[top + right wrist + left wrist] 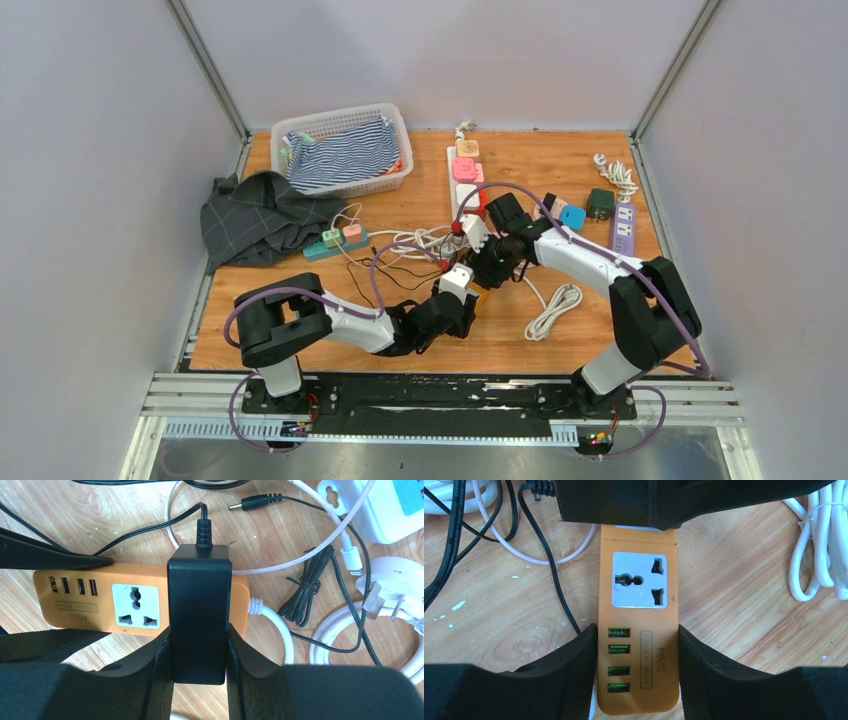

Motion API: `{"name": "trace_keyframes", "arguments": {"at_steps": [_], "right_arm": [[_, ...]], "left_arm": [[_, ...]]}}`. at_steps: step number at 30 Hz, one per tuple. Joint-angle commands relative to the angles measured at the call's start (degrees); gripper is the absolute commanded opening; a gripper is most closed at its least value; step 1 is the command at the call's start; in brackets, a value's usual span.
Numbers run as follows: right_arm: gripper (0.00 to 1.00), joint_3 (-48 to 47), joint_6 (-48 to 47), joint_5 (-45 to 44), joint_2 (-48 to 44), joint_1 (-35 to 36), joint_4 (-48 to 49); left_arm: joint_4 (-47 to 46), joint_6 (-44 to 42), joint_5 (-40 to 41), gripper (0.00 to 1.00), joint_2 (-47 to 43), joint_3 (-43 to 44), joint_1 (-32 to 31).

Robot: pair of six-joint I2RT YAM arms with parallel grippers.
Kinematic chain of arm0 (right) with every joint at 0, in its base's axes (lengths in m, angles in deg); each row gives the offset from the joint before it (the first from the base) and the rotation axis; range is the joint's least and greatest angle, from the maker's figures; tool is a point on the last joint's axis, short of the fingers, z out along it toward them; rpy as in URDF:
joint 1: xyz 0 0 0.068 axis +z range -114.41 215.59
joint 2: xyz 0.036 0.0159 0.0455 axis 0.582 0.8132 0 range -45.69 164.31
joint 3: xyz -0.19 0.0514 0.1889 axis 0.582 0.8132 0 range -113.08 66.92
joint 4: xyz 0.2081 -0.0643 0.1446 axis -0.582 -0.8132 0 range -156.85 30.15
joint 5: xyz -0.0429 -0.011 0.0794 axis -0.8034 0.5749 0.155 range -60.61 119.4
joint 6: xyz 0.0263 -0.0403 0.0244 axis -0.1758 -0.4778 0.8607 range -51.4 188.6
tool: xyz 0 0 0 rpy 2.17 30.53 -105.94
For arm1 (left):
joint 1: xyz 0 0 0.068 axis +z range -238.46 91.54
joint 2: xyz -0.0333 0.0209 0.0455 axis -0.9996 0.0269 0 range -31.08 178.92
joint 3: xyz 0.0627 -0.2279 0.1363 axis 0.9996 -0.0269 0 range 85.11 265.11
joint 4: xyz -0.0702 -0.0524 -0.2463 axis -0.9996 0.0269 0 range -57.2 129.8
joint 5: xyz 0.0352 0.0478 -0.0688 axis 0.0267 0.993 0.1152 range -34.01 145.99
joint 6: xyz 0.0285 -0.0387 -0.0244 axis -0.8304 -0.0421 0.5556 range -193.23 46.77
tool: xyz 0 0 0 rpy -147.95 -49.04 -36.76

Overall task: Pull the plug off the socket
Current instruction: Remove the plug from the socket.

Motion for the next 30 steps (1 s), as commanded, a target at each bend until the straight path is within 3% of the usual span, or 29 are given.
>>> {"name": "trace_keyframes", "arguments": {"at_steps": [1, 3, 5, 10, 13, 15, 19, 21, 23, 27, 30], "right_arm": [[0.00, 0.5, -0.9, 18.2, 2.3, 4.3, -6.3], [0.00, -1.1, -4.5, 25.0, 3.0, 5.4, -10.5], [0.00, -2.4, -7.0, 25.6, 3.0, 5.5, -12.7], [0.00, -0.8, -3.6, 4.3, 1.1, 3.6, -7.6], [0.00, 0.4, -1.4, -1.8, -0.3, 1.1, -5.1], [0.00, 0.9, -2.2, 1.0, -1.4, 0.8, -5.3], [0.00, 0.0, -8.5, 16.7, -1.6, 1.5, -10.7], [0.00, -0.4, -10.4, 20.4, -1.7, 2.6, -12.4], [0.00, -0.6, -9.0, 17.7, -1.7, 2.8, -11.6], [0.00, 0.8, -2.6, -1.2, -1.4, 2.0, -4.4], [0.00, 0.4, -3.7, 4.2, -1.4, 1.7, -6.1]], "left_arm": [[3.8, 1.3, -3.0, 0.00, 4.6, -0.1, 0.9], [3.8, 1.2, -3.3, 0.00, 4.5, -0.3, 0.9], [3.8, 1.2, -3.5, 0.00, 4.4, -0.4, 1.0], [3.8, 1.2, -3.8, 0.00, 4.3, -0.5, 1.2], [3.8, 1.2, -3.5, 0.00, 4.3, -0.5, 1.1], [3.8, 1.1, -3.2, 0.00, 4.5, -0.3, 1.1], [3.9, -0.1, -3.4, 0.00, 4.6, 0.4, 1.2], [3.9, -0.6, -3.6, 0.00, 4.5, 0.5, 1.1], [3.9, -0.8, -3.9, 0.00, 4.3, 0.5, 1.2], [3.8, -0.8, -4.3, 0.00, 4.3, 0.4, 1.1], [3.8, -1.0, -4.4, 0.00, 4.3, 0.4, 1.1]]}}
